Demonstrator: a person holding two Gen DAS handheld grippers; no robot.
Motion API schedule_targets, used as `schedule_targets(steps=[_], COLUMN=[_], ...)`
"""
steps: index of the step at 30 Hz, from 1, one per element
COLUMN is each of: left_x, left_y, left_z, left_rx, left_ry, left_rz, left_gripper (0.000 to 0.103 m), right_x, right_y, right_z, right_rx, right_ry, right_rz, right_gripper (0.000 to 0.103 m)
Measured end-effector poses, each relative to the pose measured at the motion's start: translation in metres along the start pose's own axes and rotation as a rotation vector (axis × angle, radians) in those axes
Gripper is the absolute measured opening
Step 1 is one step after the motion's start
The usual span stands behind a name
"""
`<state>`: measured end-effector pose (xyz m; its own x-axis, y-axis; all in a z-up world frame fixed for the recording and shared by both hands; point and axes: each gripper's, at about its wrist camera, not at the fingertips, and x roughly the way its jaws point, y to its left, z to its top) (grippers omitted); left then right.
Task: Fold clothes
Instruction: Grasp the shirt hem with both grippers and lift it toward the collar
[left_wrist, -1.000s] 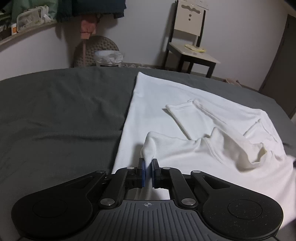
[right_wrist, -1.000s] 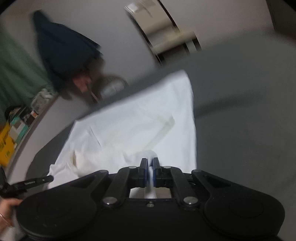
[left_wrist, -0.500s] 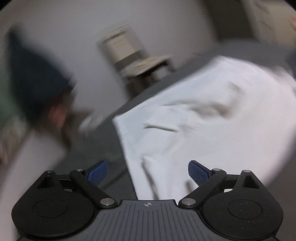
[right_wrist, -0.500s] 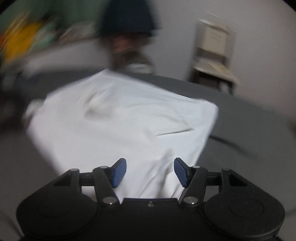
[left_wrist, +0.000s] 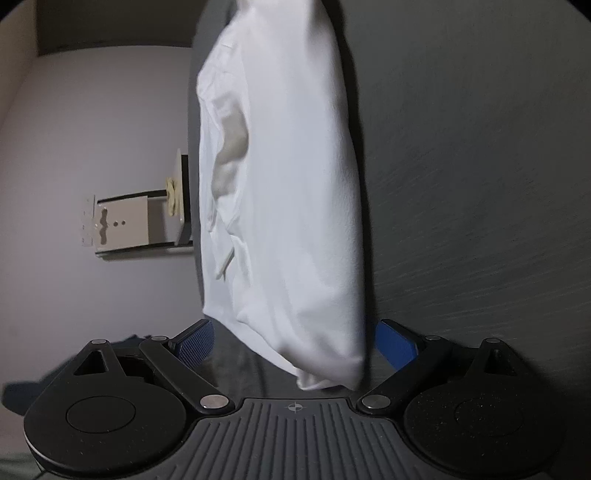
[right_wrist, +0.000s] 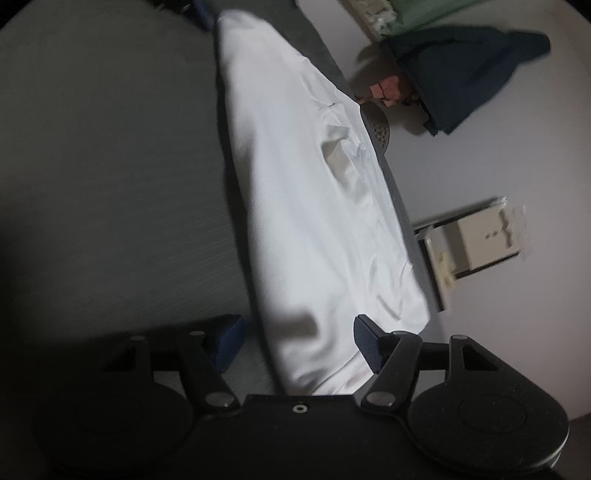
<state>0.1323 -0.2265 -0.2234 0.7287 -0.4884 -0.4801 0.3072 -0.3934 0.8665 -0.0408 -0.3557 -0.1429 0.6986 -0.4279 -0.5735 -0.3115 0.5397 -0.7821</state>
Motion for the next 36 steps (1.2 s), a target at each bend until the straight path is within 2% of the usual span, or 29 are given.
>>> schedule_targets(steps=[6, 11, 19, 20, 22, 23, 24, 25, 26, 28, 29, 30, 31, 32, 36], left_x=[0.016, 0.018, 0.026, 0.028, 0.030, 0.031, 0.033, 0.035, 0.036, 0.034, 0.032, 0.030, 0.028, 0.024, -0.002], left_y=[0.002, 0.002, -0.003, -0.003, -0.004, -0.005, -0.007, -0.007, -0.006, -0.002, -0.001, 0.000, 0.002, 0.003, 0.021], left_z=[0.025, 0.026, 0.024, 0.024, 0.024, 0.024, 0.024, 0.025, 0.026, 0.026, 0.025, 0.022, 0.019, 0.017, 0.012], left_rx=[0.086, 0.092, 0.119, 0.121, 0.127, 0.131, 0.134, 0.126, 0.110, 0.063, 0.048, 0.044, 0.040, 0.036, -0.040], left_ry=[0.011, 0.014, 0.027, 0.029, 0.032, 0.035, 0.043, 0.052, 0.058, 0.061, 0.058, 0.050, 0.042, 0.033, -0.010], left_rz=[0.056, 0.098, 0.158, 0.164, 0.177, 0.178, 0.160, 0.140, 0.127, 0.104, 0.090, 0.082, 0.076, 0.076, 0.098], left_gripper=[0.094, 0.094, 0.094, 0.090, 0.074, 0.061, 0.049, 0.045, 0.039, 0.032, 0.022, 0.018, 0.016, 0.012, 0.011], right_x=[0.020, 0.031, 0.041, 0.042, 0.044, 0.045, 0.045, 0.045, 0.045, 0.046, 0.046, 0.046, 0.046, 0.045, 0.014], right_y=[0.005, 0.009, 0.013, 0.013, 0.014, 0.016, 0.017, 0.017, 0.017, 0.018, 0.018, 0.018, 0.018, 0.017, 0.004], right_z=[0.019, 0.028, 0.004, 0.002, 0.001, 0.001, 0.000, -0.001, -0.003, -0.006, -0.007, -0.009, -0.010, -0.012, -0.015], right_rx=[-0.088, -0.102, -0.202, -0.203, -0.222, -0.240, -0.257, -0.257, -0.258, -0.259, -0.259, -0.260, -0.261, -0.258, -0.187], right_ry=[-0.001, -0.002, 0.110, 0.100, 0.061, 0.041, 0.022, 0.017, 0.011, 0.001, -0.005, -0.010, -0.015, -0.022, -0.044], right_rz=[-0.064, -0.102, -0.223, -0.229, -0.226, -0.232, -0.236, -0.230, -0.223, -0.209, -0.202, -0.195, -0.188, -0.181, -0.152], right_gripper=[0.064, 0.065, 0.066, 0.066, 0.064, 0.064, 0.059, 0.049, 0.045, 0.023, 0.017, 0.011, 0.009, 0.009, 0.008])
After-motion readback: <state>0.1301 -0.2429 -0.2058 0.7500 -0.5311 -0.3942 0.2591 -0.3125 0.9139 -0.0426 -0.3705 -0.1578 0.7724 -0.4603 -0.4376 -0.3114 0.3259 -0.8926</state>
